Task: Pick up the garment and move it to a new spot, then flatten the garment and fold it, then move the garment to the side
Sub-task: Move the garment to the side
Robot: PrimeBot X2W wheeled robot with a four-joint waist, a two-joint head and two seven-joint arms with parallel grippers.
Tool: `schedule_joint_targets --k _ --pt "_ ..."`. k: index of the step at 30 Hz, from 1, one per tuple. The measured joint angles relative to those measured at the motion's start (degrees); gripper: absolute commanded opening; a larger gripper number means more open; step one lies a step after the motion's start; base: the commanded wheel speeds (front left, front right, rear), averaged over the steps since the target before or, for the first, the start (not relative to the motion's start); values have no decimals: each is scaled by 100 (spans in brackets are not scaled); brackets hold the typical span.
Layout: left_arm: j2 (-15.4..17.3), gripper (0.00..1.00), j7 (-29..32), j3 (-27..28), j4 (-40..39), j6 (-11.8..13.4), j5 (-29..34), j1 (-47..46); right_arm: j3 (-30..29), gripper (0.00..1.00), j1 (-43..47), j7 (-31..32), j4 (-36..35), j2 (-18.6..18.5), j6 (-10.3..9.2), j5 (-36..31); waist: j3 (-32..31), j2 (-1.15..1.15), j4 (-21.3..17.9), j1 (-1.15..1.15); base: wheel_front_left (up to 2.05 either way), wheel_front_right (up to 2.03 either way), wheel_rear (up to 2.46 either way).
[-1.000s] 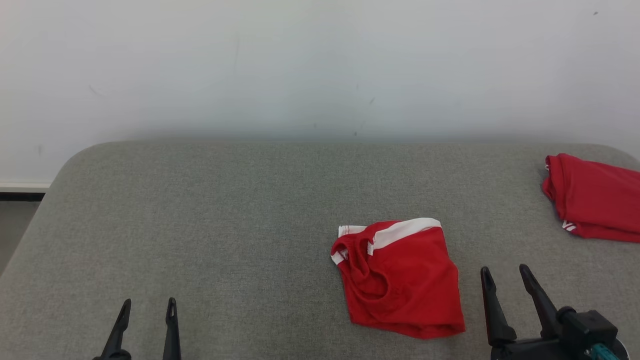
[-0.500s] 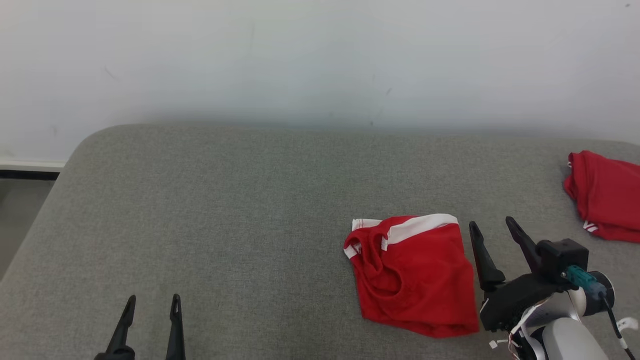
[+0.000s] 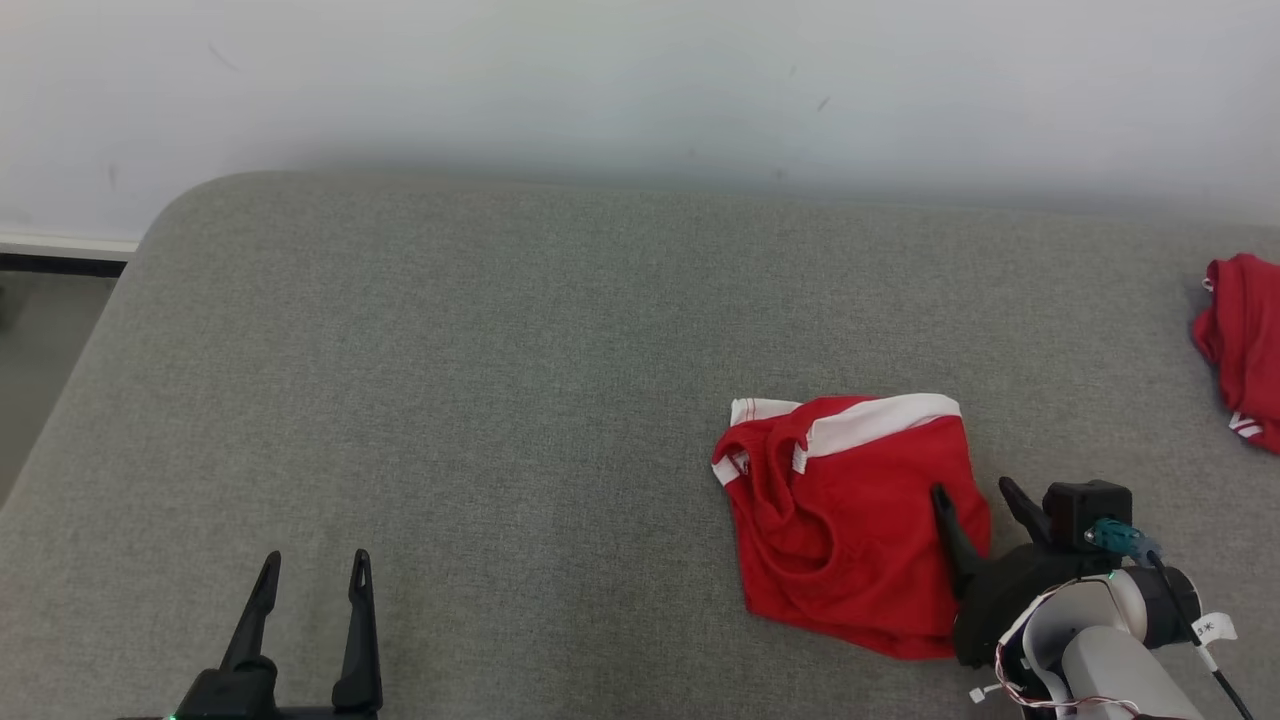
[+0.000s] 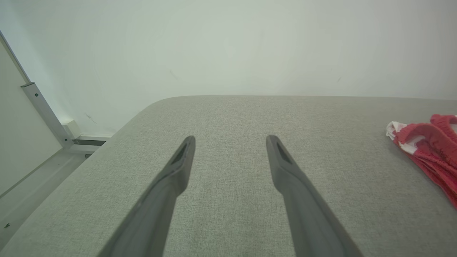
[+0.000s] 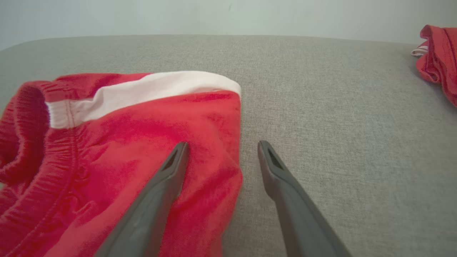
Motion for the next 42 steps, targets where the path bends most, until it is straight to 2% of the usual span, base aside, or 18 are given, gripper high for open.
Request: schedule_joint_targets --k 8,9,11,12,18,28,42 --pt "-5 100 -22 -96 74 9 1 -136 187 100 -201 -40 888 114 0 90 39 0 9 0 0 0 0" --pt "-15 100 -22 -116 70 20 1 -137 229 80 -223 -40 953 131 0 121 33 0 9 -1 0 0 0" --pt "-32 100 -25 -145 67 45 2 -137 330 12 -278 -57 1057 154 0 190 19 0 7 -1 0 0 0" --pt "-31 100 -27 -149 66 46 2 -137 379 0 -299 -92 1104 158 0 212 16 0 7 -1 0 0 0" --pt "-18 100 -29 -177 80 48 -7 -137 617 0 -539 -201 1391 80 1 341 6 0 15 -1 0 0 0" --pt "58 100 -19 -207 -27 58 -53 -157 1174 0 -1489 -304 1376 -434 0 423 231 0 -174 -1 0 0 0" --pt "254 100 -29 -430 -296 -156 53 -1086 1594 0 -2913 -154 956 -2001 0 750 1258 0 -603 0 0 0 0"
